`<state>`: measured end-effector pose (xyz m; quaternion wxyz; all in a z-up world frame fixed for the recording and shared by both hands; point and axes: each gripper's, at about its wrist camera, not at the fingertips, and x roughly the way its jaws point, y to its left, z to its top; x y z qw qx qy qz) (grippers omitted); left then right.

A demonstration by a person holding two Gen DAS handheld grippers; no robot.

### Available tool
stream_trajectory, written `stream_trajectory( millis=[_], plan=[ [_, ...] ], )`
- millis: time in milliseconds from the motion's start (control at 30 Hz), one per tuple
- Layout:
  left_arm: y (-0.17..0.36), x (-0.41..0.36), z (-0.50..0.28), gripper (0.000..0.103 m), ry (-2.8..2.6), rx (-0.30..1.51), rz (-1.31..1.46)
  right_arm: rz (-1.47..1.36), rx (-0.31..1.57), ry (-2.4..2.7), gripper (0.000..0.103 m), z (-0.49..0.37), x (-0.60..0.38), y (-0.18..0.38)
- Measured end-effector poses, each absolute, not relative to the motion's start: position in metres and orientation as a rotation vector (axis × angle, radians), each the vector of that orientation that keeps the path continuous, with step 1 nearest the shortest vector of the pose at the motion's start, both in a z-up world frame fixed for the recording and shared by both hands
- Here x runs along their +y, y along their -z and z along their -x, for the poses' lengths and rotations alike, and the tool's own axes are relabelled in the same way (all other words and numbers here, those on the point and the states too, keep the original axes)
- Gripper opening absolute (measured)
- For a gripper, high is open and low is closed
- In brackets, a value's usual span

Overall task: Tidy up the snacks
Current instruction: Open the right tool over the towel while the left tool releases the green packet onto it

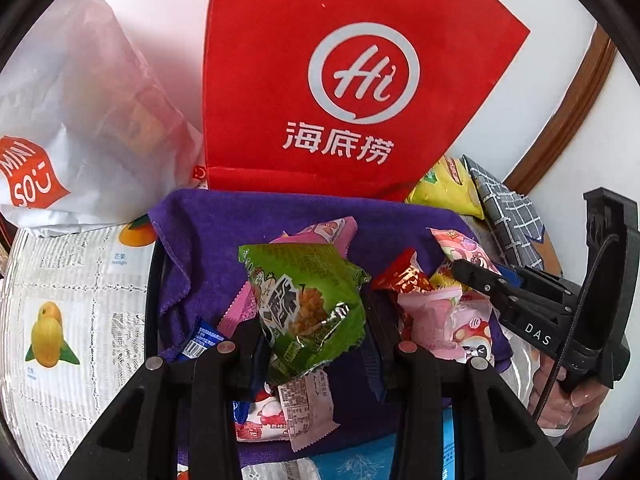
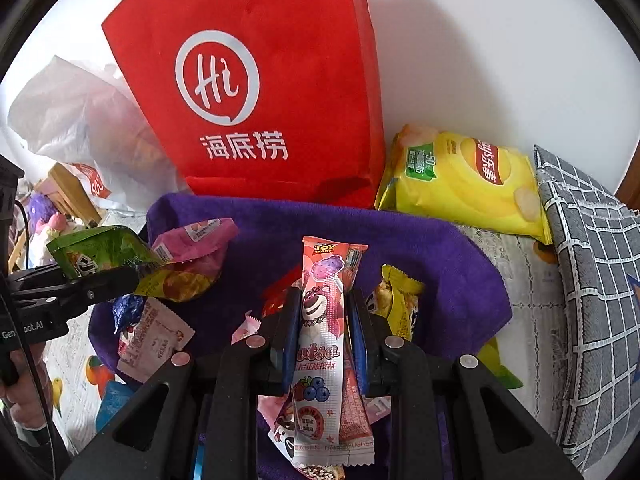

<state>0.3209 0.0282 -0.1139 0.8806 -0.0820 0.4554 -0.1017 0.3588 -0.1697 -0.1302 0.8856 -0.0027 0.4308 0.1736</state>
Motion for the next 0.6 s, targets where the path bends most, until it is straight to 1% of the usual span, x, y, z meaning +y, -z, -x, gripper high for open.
stream_trajectory(
  millis=[600],
  plan=[
    [0.12,0.009,-0.319,0.037,0.247,0.982,0.081,0.06,0.949,-0.342,0.024,-0.361,-0.165,0.141]
  ],
)
